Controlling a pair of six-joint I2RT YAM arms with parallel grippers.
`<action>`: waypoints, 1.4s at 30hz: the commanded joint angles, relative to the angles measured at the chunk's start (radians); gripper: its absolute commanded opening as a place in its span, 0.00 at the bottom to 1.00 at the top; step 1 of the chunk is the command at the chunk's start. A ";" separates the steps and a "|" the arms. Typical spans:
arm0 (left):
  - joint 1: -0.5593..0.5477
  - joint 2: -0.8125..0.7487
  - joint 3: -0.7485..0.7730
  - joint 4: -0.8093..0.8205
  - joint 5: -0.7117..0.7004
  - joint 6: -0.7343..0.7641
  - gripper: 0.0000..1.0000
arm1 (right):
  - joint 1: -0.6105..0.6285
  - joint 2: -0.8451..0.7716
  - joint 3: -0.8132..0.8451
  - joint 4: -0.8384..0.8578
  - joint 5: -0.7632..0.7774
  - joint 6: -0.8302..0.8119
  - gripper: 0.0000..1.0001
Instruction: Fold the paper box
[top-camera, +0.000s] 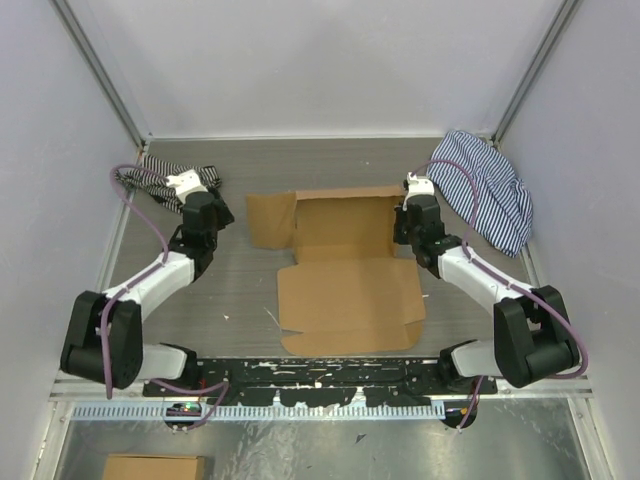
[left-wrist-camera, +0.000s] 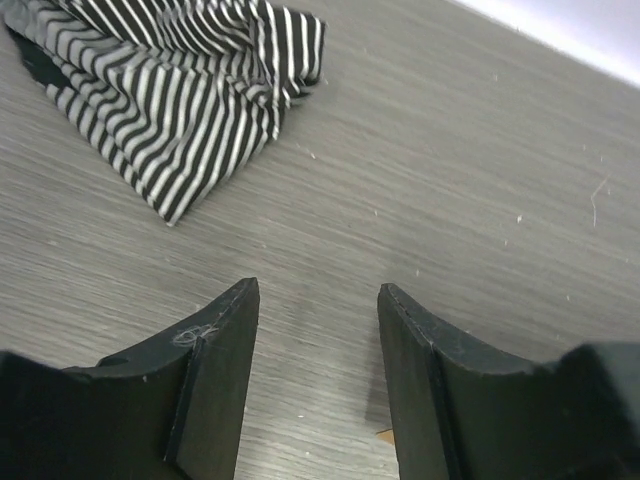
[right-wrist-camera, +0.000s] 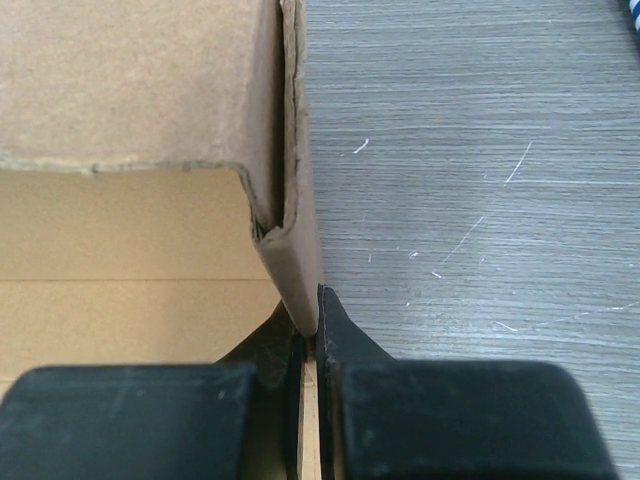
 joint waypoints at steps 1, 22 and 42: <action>0.000 0.050 -0.023 0.111 0.099 -0.046 0.57 | -0.004 -0.026 -0.007 0.015 -0.085 0.019 0.01; -0.051 -0.144 -0.196 0.197 0.360 -0.173 0.47 | -0.004 0.080 0.055 -0.023 -0.050 0.047 0.01; -0.375 -0.251 -0.164 0.062 0.257 -0.056 0.50 | -0.002 0.083 0.045 -0.015 -0.060 0.056 0.01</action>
